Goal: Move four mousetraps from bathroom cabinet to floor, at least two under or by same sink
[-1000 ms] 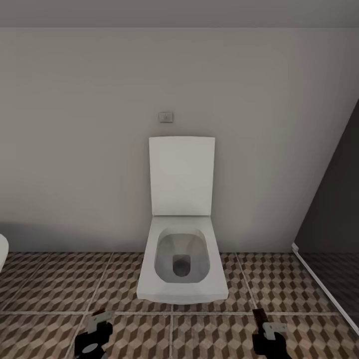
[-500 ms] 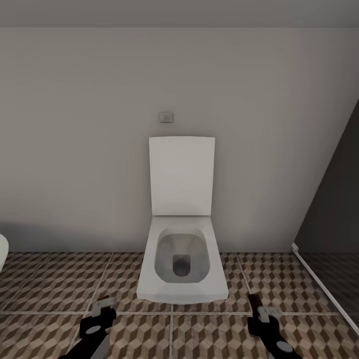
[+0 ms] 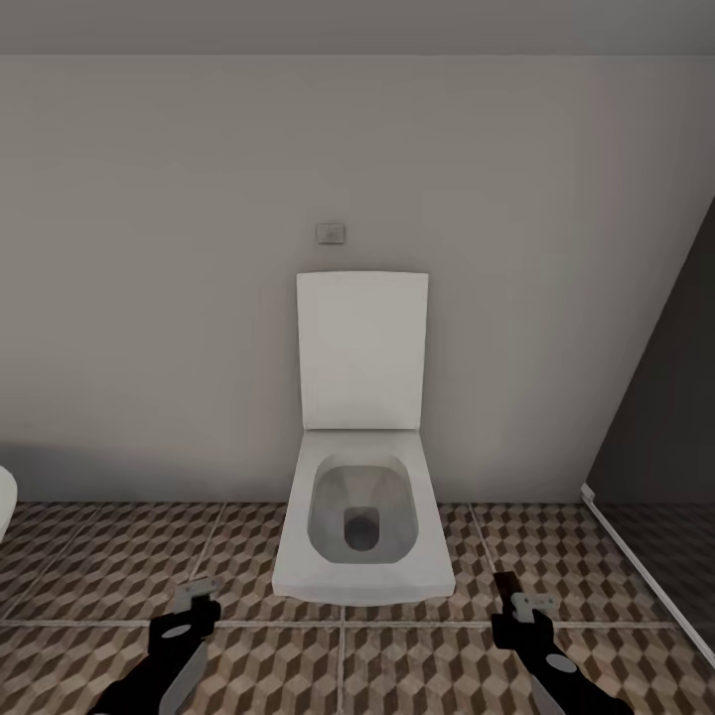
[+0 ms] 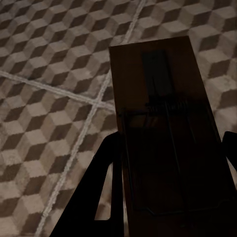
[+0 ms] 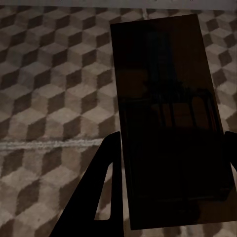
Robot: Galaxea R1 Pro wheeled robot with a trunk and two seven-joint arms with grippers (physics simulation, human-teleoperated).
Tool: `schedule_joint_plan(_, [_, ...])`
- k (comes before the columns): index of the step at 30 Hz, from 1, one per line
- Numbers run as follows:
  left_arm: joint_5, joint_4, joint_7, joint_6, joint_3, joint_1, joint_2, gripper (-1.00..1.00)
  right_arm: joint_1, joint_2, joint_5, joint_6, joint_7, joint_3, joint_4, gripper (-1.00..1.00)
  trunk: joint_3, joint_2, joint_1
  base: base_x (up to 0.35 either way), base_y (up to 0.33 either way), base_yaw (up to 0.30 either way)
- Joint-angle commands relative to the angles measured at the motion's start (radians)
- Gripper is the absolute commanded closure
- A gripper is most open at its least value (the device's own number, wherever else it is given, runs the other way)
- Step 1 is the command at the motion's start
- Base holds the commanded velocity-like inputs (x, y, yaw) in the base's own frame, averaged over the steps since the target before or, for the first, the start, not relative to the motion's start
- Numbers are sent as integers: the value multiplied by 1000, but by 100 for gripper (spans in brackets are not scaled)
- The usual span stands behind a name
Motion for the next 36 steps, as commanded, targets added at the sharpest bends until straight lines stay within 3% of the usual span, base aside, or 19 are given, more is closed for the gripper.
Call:
schedule_joint_plan(1, [3, -2, 11, 10, -9, -1, -1, 100, -1, -1, -12, -7, 0, 8, 1, 100, -1, 0, 0, 0, 0, 0])
schedule_joint_plan(9, [1, -1, 17, -59, -7, -2, -9, 100, -1, 0, -11, -12, 0, 8, 1, 100, -1, 0, 0, 0, 0, 0])
schedule_joint_plan(36, [-3, -1, 26, -73, -7, -2, -9, 100, -1, -6, -11, -12, -2, 7, -1, 100, -105, -7, 12, 0, 0, 0])
